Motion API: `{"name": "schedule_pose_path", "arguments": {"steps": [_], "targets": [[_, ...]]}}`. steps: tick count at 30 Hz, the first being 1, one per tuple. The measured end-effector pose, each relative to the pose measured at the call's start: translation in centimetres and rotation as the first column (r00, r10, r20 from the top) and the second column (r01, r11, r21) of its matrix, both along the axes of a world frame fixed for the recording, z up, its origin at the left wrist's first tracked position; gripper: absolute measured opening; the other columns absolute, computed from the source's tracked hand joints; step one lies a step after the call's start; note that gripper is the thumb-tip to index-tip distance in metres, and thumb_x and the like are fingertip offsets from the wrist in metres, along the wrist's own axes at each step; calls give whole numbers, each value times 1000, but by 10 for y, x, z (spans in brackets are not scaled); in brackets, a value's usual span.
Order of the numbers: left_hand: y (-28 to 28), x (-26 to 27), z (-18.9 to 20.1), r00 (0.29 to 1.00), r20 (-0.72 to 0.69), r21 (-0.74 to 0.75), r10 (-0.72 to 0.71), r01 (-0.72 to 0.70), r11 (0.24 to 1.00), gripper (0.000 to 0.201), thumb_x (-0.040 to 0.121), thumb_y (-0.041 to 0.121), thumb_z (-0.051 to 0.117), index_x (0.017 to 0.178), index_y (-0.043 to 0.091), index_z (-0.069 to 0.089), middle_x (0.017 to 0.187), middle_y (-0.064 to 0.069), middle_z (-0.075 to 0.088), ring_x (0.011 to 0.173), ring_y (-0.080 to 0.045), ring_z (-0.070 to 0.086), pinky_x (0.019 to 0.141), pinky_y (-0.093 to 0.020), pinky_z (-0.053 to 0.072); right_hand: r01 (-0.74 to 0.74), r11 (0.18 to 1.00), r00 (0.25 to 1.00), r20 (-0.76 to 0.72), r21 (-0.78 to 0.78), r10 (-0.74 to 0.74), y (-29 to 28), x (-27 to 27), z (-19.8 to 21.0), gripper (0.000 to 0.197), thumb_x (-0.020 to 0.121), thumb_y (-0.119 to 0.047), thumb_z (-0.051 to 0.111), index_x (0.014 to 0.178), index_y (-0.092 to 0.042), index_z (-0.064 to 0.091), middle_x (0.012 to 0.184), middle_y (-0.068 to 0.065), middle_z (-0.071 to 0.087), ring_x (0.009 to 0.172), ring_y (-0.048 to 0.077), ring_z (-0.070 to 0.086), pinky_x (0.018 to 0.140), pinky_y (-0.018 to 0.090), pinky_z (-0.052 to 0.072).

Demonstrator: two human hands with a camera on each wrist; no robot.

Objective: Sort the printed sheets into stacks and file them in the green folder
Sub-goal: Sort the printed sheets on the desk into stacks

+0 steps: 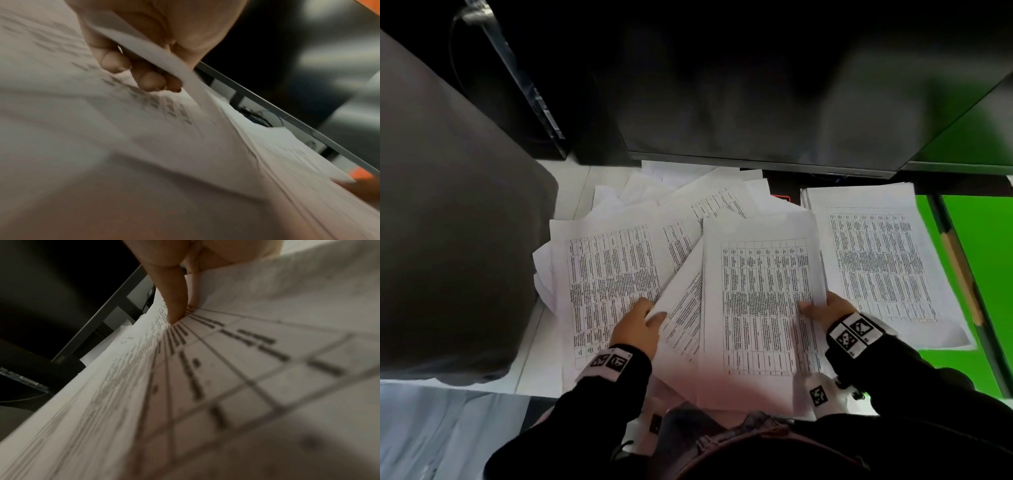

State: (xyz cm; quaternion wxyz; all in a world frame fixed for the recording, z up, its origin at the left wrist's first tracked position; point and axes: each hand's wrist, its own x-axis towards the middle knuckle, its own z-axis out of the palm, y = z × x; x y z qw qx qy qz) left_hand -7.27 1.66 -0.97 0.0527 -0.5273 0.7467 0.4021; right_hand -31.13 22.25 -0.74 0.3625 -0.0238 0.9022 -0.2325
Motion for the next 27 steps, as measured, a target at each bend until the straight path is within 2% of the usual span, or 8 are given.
{"name": "schedule_pose_path", "arguments": {"steps": [5,8,12,16,19,21,23,27], "targets": [[-13,26,3,968,-22,-97,252,-253,963,25,95,16,45,120,12,48,111,-18,60,95,-32,57,81,-32,38,-36,999,999,-37,-5,35,-2,-2,9,31,87,-34,60,106,-10,59,87,5,61,72,18,52,68,27,35],[-26,52,-3,923,43,-134,383,-374,918,26,90,12,45,115,8,51,111,-24,60,100,-39,56,85,-36,41,-78,997,996,-42,-16,77,-7,-3,13,23,86,-35,61,98,-15,59,86,4,65,65,11,50,64,24,35],[-38,68,-8,875,240,-228,420,-369,901,37,77,11,53,113,9,57,120,-23,50,109,-39,46,97,-42,36,-81,993,996,-48,-91,77,-19,4,16,31,88,-30,60,111,-11,59,88,6,60,81,23,54,74,28,38],[-47,68,-8,878,233,-236,418,-366,900,59,70,27,68,124,14,49,133,-16,42,122,-37,37,104,-44,30,-217,976,976,-5,-34,217,-26,10,9,35,90,-26,57,117,-4,55,98,11,62,85,19,51,75,26,37],[-51,64,-6,853,136,-185,505,-479,858,63,67,32,73,122,18,45,131,-14,44,120,-36,43,102,-44,35,-244,970,970,17,2,244,-25,11,4,37,90,-26,58,119,-4,54,109,13,64,85,17,50,74,25,37],[-51,62,-2,857,87,-174,507,-488,855,53,66,27,72,113,19,49,124,-13,48,109,-34,50,95,-41,39,-236,972,971,23,10,236,-26,11,3,36,90,-25,58,119,-4,54,102,9,62,84,18,51,73,25,38],[-50,63,0,869,20,-171,495,-484,858,42,69,20,70,107,18,51,118,-14,52,96,-31,53,87,-38,42,-247,969,969,17,20,247,-27,10,3,37,90,-24,58,120,-4,54,107,11,63,85,18,50,75,25,37],[-43,72,10,878,-69,-202,475,-478,855,57,76,11,68,126,23,41,108,-12,59,95,-34,60,84,-37,44,-259,966,966,9,18,258,-27,9,2,37,90,-23,57,122,-4,53,116,14,63,86,18,50,77,25,38]]}}
